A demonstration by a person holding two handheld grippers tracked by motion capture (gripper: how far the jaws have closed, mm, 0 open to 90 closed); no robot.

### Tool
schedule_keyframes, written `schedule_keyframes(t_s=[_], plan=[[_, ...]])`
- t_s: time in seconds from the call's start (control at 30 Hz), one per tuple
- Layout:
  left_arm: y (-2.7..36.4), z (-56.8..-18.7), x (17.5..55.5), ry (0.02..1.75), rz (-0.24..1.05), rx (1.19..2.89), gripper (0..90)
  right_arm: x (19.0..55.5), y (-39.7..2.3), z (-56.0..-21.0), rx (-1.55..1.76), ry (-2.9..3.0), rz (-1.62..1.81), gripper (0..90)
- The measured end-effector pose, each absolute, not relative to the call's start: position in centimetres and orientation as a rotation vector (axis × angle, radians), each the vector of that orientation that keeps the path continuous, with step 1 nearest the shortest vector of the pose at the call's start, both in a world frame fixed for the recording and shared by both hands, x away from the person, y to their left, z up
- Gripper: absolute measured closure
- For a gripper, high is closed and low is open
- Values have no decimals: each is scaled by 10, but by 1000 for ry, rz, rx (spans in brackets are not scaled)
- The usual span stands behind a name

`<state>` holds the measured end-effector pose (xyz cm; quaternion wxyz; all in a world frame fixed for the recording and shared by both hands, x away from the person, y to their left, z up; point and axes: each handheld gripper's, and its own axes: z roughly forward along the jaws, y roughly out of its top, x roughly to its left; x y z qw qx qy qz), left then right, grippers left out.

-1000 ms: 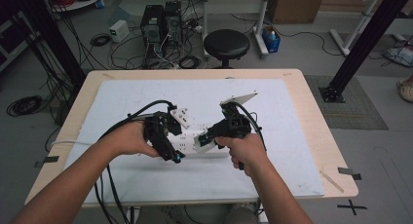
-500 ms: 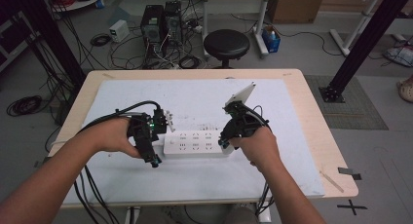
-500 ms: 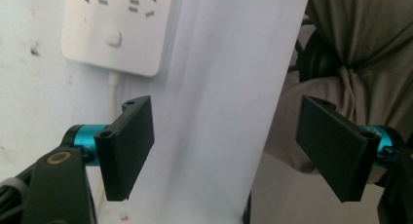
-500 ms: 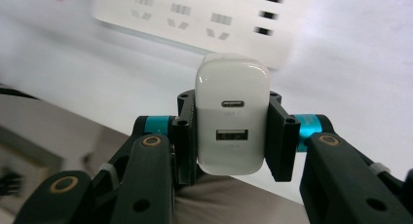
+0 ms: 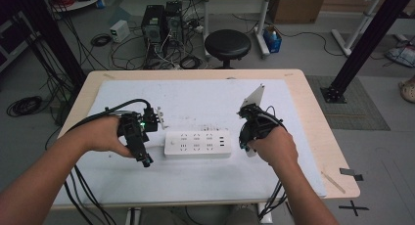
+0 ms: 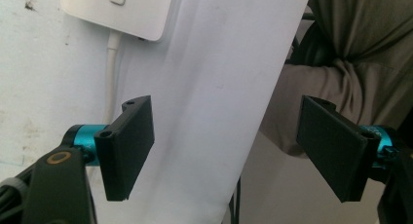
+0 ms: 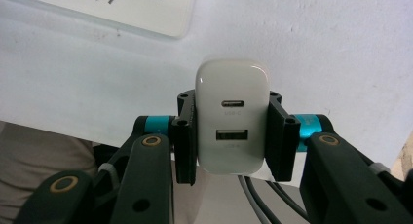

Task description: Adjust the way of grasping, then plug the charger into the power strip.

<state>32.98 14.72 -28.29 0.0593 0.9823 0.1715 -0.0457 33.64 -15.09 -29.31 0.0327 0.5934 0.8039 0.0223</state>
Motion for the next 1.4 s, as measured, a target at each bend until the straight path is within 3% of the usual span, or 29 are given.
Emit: schedule_keyframes(t_s=[0.8,1.4], plan=[[158,-279,327,505,-105,2977,222,342,-165,-281,1648,2638,161,618],[151,-281,324,427,-107,2987,222,353,-135,-276,952,2966,123,618]])
